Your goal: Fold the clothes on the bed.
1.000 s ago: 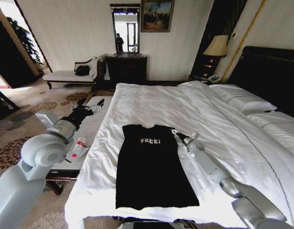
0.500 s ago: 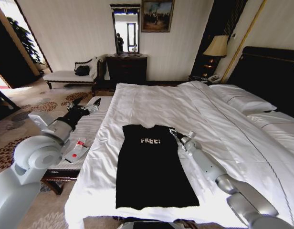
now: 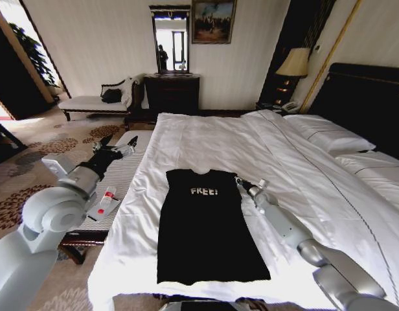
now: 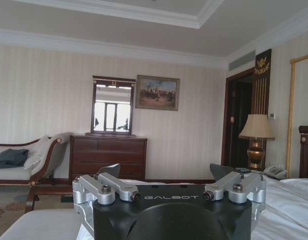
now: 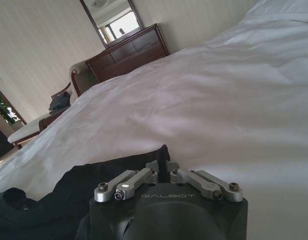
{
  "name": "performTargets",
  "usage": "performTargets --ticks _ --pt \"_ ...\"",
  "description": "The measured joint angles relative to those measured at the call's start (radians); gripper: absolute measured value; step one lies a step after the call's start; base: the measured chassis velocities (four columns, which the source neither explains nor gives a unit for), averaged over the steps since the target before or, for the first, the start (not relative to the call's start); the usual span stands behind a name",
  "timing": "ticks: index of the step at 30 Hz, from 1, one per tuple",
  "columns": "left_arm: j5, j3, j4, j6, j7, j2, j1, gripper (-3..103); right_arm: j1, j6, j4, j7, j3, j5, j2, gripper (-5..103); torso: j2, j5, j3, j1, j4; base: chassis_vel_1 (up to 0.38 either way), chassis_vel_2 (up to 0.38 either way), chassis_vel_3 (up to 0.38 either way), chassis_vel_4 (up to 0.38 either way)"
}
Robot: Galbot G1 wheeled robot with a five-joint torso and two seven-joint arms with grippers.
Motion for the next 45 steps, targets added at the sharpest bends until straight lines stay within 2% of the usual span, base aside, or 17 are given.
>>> performTargets --ticks 1,2,5,14,19,23,24,26,29,30,31,33,34,36,39,41,45 --pt "0.000 -0.002 -0.002 0.000 0.000 0.000 0.003 100 0.002 0.002 -0.008 -0.002 -0.001 -0.006 0.000 14 0.000 0.0001 0.000 0.000 0.0000 0.000 0.000 0.000 0.000" --pt "0.000 -0.007 -0.006 0.000 -0.001 0.000 0.008 100 0.007 0.007 -0.021 -0.007 -0.001 -0.017 0.002 4 0.000 0.0000 0.000 0.000 0.0001 0.000 0.000 0.000 0.000" --pt "0.000 -0.013 -0.007 0.000 -0.001 0.001 0.013 100 0.013 0.012 -0.030 -0.012 -0.002 -0.025 0.005 1 0.000 0.0000 0.000 0.000 0.0003 0.000 0.000 0.000 0.000" --pt "0.014 -0.016 0.000 0.000 -0.004 -0.007 0.030 100 0.034 0.051 0.001 -0.015 -0.007 -0.046 0.003 0 0.000 0.0001 0.000 0.000 0.0003 0.000 0.000 0.000 0.000" --pt "0.004 0.023 0.085 0.000 -0.012 -0.026 0.009 100 0.051 0.075 0.021 0.001 -0.007 -0.074 -0.008 0 0.000 0.0000 0.000 0.000 0.0003 0.000 0.000 0.000 0.000" --pt "-0.050 0.102 0.254 0.007 -0.009 -0.056 -0.064 100 0.073 0.075 0.011 0.032 -0.017 -0.100 -0.017 0 0.000 -0.0002 0.000 0.000 0.0005 0.000 0.000 0.000 0.000" --pt "-0.050 0.102 0.254 0.007 -0.009 -0.056 -0.064 100 0.073 0.075 0.011 0.032 -0.017 -0.100 -0.017 0 0.000 -0.0002 0.000 0.000 0.0005 0.000 0.000 0.000 0.000" --pt "-0.077 0.172 0.352 0.011 0.012 -0.075 -0.131 100 0.075 0.073 -0.002 0.035 -0.024 -0.114 -0.018 0 0.000 0.0001 0.000 0.000 0.0006 0.000 0.000 0.000 0.000" --pt "-0.134 0.347 0.621 0.016 0.059 -0.144 -0.317 100 0.058 0.073 -0.007 0.037 -0.026 -0.129 -0.012 0 0.000 0.0001 0.000 0.000 0.0004 0.000 0.000 0.000 0.000" --pt "-0.134 0.347 0.621 0.016 0.059 -0.144 -0.317 100 0.058 0.073 -0.007 0.037 -0.026 -0.129 -0.012 0 0.000 0.0001 0.000 0.000 0.0004 0.000 0.000 0.000 0.000" --pt "-0.154 0.395 0.696 0.017 0.072 -0.174 -0.371 100 0.053 0.073 -0.006 0.037 -0.025 -0.133 -0.009 0 0.000 0.0001 0.000 0.000 -0.0002 0.000 0.000 0.000 0.000" --pt "-0.170 0.475 0.825 0.015 0.123 -0.232 -0.462 100 0.042 0.073 0.003 0.041 -0.023 -0.136 -0.005 0 0.000 0.0000 0.000 0.000 -0.0003 0.000 0.000 0.000 0.000" --pt "-0.170 0.475 0.825 0.015 0.123 -0.232 -0.462 100 0.042 0.073 0.003 0.041 -0.023 -0.136 -0.005 0 0.000 0.0000 0.000 0.000 -0.0003 0.000 0.000 0.000 0.000" --pt "-0.184 0.556 0.980 0.001 0.216 -0.301 -0.554 100 0.024 0.073 0.026 0.053 -0.014 -0.137 -0.004 0 0.000 0.0003 0.000 0.001 -0.0009 0.000 0.000 0.000 0.000" --pt "-0.200 0.576 1.030 -0.003 0.250 -0.330 -0.580 100 0.016 0.073 0.037 0.058 -0.006 -0.137 -0.005 0 0.000 0.0004 0.000 0.001 -0.0002 0.000 0.000 0.000 0.000" --pt "-0.217 0.601 1.136 -0.030 0.318 -0.403 -0.617 100 -0.001 0.077 0.056 0.068 0.010 -0.140 -0.009 0 0.000 0.0005 0.000 0.000 0.0004 0.000 0.000 0.000 0.000" --pt "-0.166 0.607 1.228 -0.072 0.337 -0.463 -0.637 100 -0.013 0.081 0.069 0.071 0.028 -0.142 -0.023 0 0.000 0.0001 0.000 0.000 0.0004 0.000 0.000 0.000 0.000"
